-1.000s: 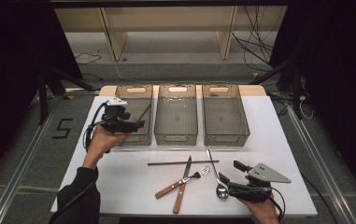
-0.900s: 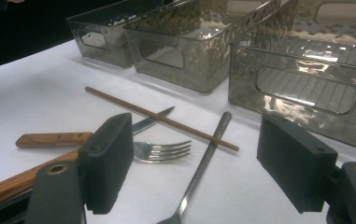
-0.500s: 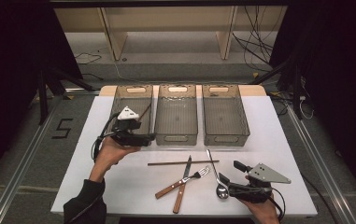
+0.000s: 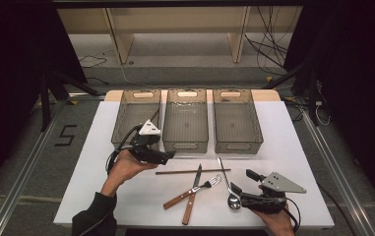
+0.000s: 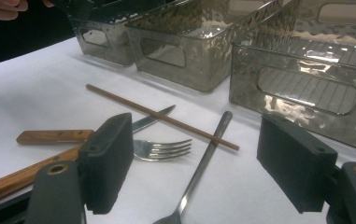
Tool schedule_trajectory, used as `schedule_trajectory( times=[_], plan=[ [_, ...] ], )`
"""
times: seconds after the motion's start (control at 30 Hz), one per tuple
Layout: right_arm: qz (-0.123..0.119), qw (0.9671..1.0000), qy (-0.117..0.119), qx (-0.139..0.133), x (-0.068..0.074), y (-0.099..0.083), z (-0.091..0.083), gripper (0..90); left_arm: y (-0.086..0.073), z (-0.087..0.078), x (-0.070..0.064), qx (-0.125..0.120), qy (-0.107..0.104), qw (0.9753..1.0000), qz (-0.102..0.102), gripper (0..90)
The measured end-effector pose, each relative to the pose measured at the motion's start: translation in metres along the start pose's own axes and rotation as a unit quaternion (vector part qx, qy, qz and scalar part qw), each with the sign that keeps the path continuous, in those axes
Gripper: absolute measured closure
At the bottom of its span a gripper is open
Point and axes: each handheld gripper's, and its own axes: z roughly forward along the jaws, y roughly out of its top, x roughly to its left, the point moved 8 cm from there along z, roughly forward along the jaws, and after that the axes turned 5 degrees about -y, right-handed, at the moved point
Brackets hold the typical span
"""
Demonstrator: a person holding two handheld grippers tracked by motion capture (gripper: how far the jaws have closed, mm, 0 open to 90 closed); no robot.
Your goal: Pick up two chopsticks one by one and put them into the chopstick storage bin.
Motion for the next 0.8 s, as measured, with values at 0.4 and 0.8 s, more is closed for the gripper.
schedule_trajectory(
  times=[0.4, 0.8],
  plan=[
    [-0.004, 1.0000, 0.002, 0.003, 0.002, -0.001, 0.000, 27.8, -0.014, 0.028, -0.037, 0.072, -0.048, 0.9931, 0.079, 28.1],
    [-0.007, 0.9999, 0.005, 0.008, 0.004, -0.002, 0.002, 27.8, -0.035, 0.064, -0.039, 0.137, -0.077, 0.9827, 0.098, 41.8]
  ],
)
